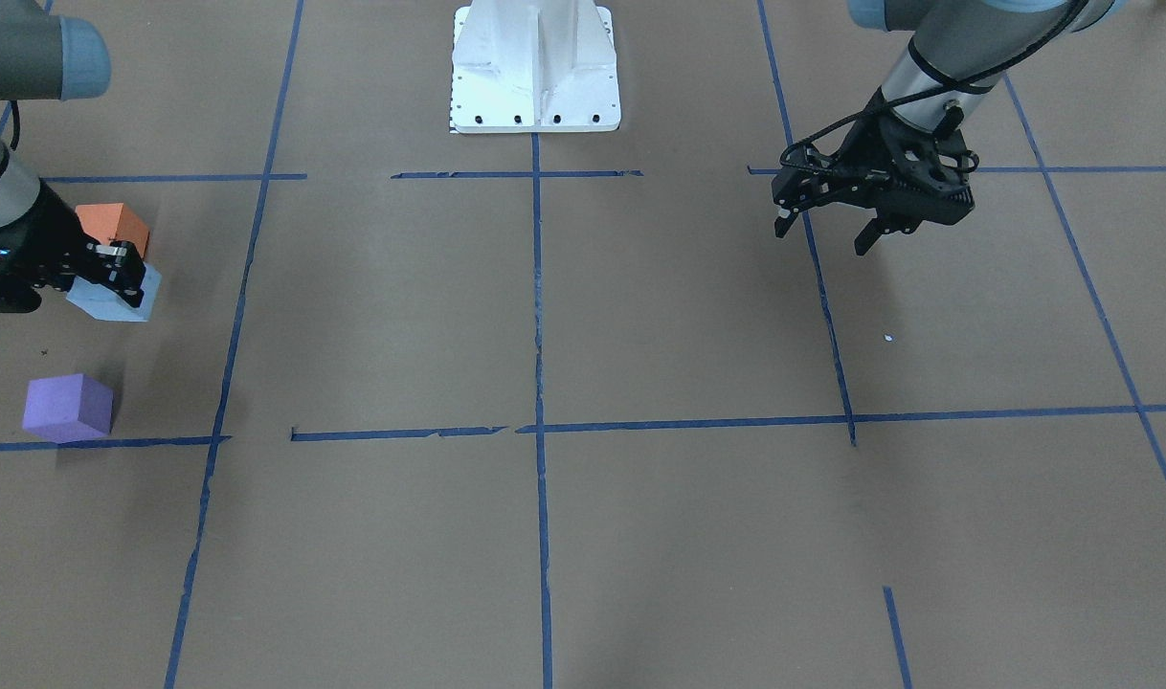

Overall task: Place blue block between orange and purple blocks
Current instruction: 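Carry the cube with the right gripper into the gap between purple and orange cubes, then open the right gripper and raise both arms out of view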

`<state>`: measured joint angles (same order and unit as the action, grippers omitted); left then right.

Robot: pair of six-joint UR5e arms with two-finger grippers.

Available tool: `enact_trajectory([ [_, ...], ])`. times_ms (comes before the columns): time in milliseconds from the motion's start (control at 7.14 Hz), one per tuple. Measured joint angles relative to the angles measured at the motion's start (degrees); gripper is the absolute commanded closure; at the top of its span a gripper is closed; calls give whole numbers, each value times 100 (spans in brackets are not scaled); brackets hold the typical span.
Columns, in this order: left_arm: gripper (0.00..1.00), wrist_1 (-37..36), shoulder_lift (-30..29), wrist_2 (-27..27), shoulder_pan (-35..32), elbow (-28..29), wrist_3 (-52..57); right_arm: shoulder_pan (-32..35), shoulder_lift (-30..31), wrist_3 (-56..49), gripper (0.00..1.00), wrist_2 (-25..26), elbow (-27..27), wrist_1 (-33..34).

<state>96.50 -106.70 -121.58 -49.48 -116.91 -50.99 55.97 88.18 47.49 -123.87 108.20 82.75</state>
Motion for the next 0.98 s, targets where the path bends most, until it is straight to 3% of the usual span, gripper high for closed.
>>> enact_trajectory([
  [420, 0, 2, 0, 14, 5, 19, 4, 28, 54, -91, 88, -18, -543, -194],
  [700, 0, 2, 0, 33, 1, 60, 42, 21, 39, -80, 77, -38, -1134, -1003],
  [840, 0, 1, 0, 38, -7, 61, 51, 6, 55, -97, 58, -39, -1275, -1201],
  [980, 0, -2, 2, 43, -32, 65, 62, -21, 68, -109, 1, -34, -1332, -1281],
])
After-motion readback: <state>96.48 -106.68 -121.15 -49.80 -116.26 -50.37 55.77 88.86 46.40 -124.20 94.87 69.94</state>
